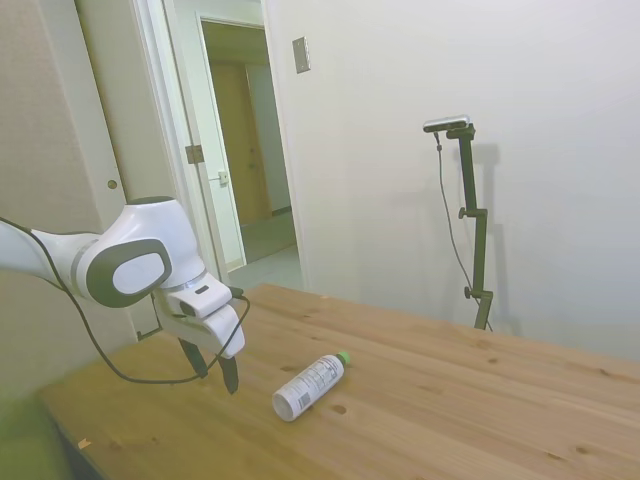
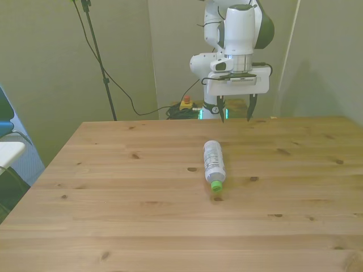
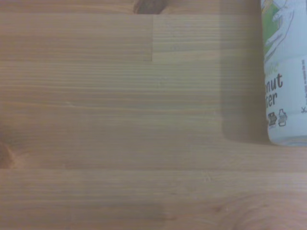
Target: Stand the water bottle
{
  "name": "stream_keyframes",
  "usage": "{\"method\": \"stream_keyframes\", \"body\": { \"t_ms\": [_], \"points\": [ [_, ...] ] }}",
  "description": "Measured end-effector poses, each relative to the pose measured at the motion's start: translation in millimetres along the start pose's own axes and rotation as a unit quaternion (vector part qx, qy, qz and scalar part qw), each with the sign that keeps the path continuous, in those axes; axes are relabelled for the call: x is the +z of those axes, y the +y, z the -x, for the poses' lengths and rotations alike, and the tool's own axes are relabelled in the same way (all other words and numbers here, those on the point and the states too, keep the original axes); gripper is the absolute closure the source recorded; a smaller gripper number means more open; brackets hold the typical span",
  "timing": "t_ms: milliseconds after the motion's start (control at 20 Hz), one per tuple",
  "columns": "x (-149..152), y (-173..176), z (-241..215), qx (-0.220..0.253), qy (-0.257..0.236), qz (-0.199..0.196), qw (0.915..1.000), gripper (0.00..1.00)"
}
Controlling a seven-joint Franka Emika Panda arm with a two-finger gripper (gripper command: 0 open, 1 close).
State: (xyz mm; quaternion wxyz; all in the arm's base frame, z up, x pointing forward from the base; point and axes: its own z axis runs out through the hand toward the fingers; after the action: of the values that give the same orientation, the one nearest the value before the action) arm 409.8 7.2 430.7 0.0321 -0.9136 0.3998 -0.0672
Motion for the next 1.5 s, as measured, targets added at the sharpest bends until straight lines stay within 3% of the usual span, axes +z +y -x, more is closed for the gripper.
{"method": "stream_keyframes", "body": {
  "t_ms": [350,800,1100,1500],
  "points": [
    [1.7,-3.4,-15.0,-0.003,0.026,-0.008,0.9996,0.00],
    [-14.0,-24.5,-124.0,0.024,0.058,-0.020,0.9978,0.00],
    [10.9,-64.9,-160.6,0.010,0.072,-0.029,0.9970,0.00],
    [53.9,-94.2,-193.1,0.017,0.068,-0.018,0.9974,0.00]
  ]
}}
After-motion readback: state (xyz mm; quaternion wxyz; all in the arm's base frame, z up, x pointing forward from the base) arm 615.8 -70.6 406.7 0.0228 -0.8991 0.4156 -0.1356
